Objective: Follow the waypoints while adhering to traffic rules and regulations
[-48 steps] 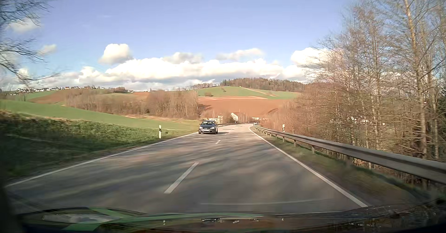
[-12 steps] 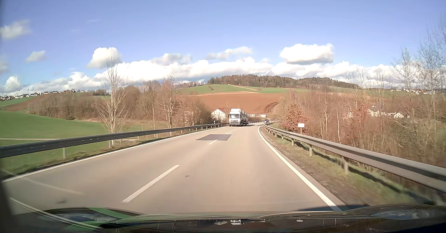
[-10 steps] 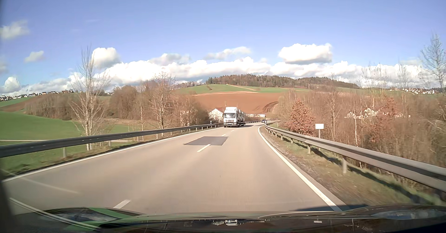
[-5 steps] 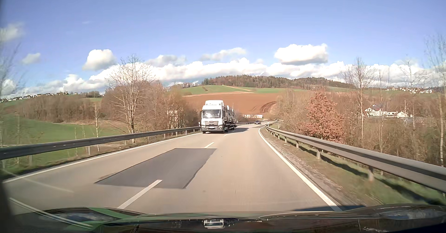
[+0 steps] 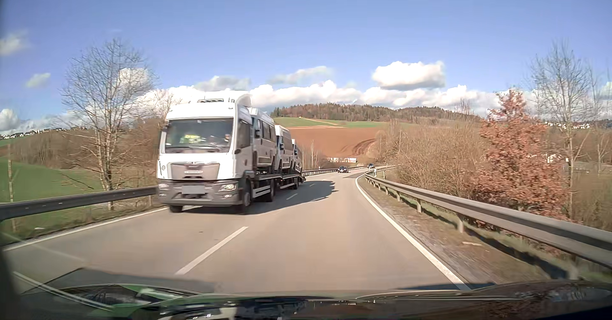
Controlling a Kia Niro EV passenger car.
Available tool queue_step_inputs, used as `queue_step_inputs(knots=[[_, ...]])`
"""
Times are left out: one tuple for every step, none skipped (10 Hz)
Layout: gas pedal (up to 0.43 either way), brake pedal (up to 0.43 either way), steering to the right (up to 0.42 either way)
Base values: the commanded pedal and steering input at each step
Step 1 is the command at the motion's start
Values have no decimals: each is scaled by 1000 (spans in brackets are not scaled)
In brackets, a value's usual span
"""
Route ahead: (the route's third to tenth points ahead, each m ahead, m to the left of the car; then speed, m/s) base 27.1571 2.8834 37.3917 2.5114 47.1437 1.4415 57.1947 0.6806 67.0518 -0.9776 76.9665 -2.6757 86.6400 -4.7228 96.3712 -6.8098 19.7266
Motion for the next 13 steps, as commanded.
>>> queue_step_inputs(knots=[[20, 0, 6], [20, 0, 6], [20, 0, 6], [20, 0, 6], [20, 0, 6], [20, 0, 7], [20, 0, 6], [20, 0, 6], [20, 0, 7], [20, 0, 7], [20, 0, 9], [20, 0, 9], [20, 0, 9]])
